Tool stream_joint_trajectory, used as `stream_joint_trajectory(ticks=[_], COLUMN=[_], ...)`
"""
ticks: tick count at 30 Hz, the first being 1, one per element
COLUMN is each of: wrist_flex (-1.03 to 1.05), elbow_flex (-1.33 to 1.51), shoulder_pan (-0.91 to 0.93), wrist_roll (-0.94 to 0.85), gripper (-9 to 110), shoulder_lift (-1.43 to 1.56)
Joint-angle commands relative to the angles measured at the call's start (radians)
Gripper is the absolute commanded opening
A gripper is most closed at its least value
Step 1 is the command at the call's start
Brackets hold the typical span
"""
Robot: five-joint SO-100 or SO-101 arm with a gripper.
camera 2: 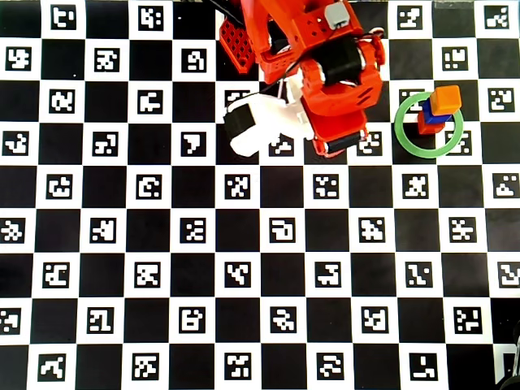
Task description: Grab the red cube then put it in the green circle then put the blue cube on top and finally the orange cube on top
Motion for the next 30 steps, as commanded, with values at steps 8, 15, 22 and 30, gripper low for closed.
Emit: stream_joint_trajectory(ticks=[8, 15, 22, 30], wrist_flex=[0.0, -0.02, -0.08, -0.124], elbow_flex=[0.058, 0.229, 0.376, 0.563], shoulder_pan=[0.121, 0.144, 0.172, 0.161], wrist_roll=[-0.222, -0.607, -0.894, -1.022], gripper=[-5, -5, -5, -5], shoulder_lift=[0.241, 0.471, 0.629, 0.87])
